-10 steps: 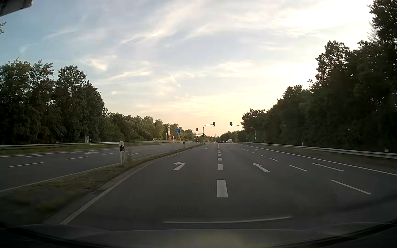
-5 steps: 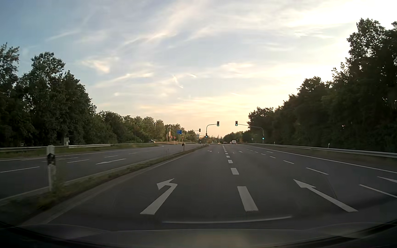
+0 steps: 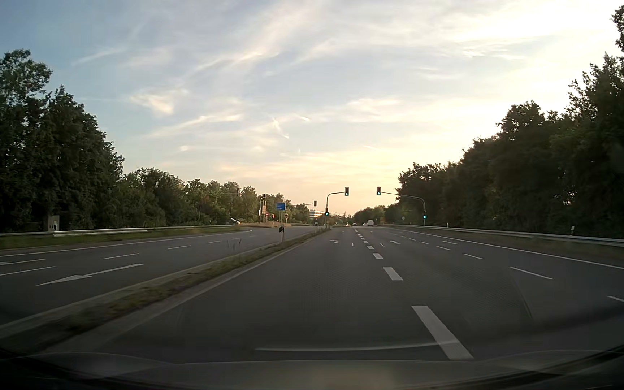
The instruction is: Follow the waypoints while adhering to traffic rules and regulations
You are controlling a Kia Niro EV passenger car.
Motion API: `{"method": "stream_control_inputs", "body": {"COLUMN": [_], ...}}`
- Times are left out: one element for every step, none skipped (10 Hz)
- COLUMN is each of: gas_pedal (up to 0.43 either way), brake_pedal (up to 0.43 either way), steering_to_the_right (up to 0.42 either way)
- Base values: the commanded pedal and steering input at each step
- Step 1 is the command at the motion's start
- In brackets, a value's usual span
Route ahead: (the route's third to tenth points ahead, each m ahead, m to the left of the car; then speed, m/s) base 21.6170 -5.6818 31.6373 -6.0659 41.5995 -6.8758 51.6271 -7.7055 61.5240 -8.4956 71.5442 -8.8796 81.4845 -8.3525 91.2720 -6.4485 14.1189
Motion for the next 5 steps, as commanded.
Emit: {"method": "stream_control_inputs", "body": {"gas_pedal": [0.0,0.0,0.0,0.0,0.0], "brake_pedal": [0.067,0.073,0.073,0.073,0.073], "steering_to_the_right": [0.01,0.013,0.016,0.016,0.016]}}
